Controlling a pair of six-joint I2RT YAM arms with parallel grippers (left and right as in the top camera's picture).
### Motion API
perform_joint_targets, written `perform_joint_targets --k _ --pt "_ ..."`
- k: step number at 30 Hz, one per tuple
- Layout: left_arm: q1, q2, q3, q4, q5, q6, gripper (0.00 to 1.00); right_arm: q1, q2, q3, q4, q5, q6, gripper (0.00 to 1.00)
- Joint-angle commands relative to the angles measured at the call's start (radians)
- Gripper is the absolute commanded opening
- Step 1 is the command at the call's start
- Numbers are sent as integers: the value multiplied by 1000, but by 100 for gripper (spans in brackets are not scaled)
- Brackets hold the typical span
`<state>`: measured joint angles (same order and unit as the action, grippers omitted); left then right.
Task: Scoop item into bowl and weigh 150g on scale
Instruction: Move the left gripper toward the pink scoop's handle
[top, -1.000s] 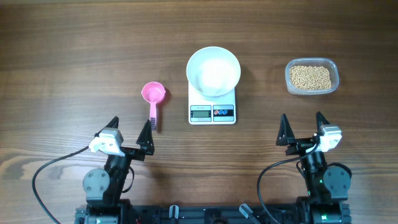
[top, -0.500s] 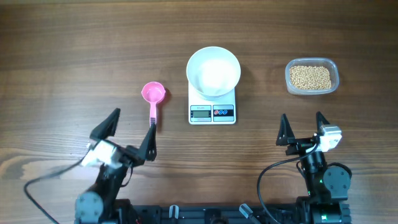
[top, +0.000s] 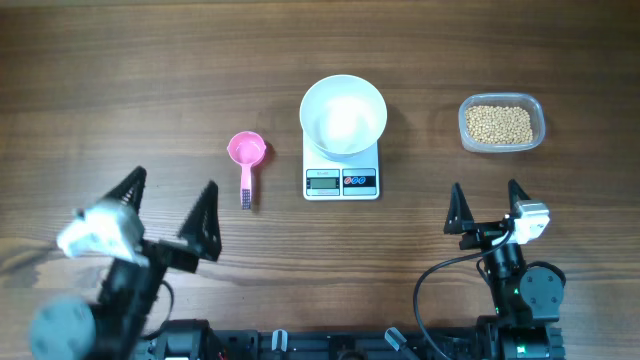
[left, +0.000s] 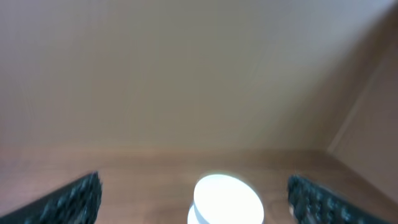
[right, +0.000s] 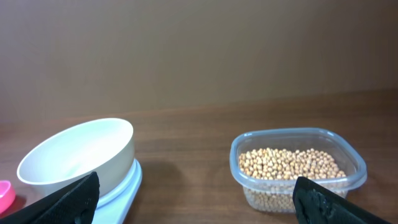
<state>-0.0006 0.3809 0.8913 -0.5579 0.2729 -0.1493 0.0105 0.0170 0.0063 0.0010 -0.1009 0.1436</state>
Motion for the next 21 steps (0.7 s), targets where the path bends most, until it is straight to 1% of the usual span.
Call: perform_joint_targets --k 1,4,7,9,11,13,16,18,21 --pt "5 288 304 -282 21 16 100 3 -10 -1 5 -4 -12 100" --pt "5 438 433 -481 140 3 100 3 -10 -1 5 -4 -12 100" --pt "5 531 473 -528 172 0 100 3 -10 -1 5 -4 -12 100" --pt "5 591 499 -558 170 -29 100 3 -10 -1 5 -4 -12 100" --pt "5 640 533 -603 133 -81 100 3 -10 -1 5 -4 -12 100" --pt "5 711 595 -693 80 -126 100 3 -10 -1 5 -4 -12 100" --pt "5 837 715 -867 36 -129 100 3 -10 -1 5 -4 -12 100" --pt "5 912 772 -953 0 -129 100 3 -10 -1 5 -4 -13 100" --pt "5 974 782 -970 -5 -129 100 3 -10 -1 5 -4 -12 100"
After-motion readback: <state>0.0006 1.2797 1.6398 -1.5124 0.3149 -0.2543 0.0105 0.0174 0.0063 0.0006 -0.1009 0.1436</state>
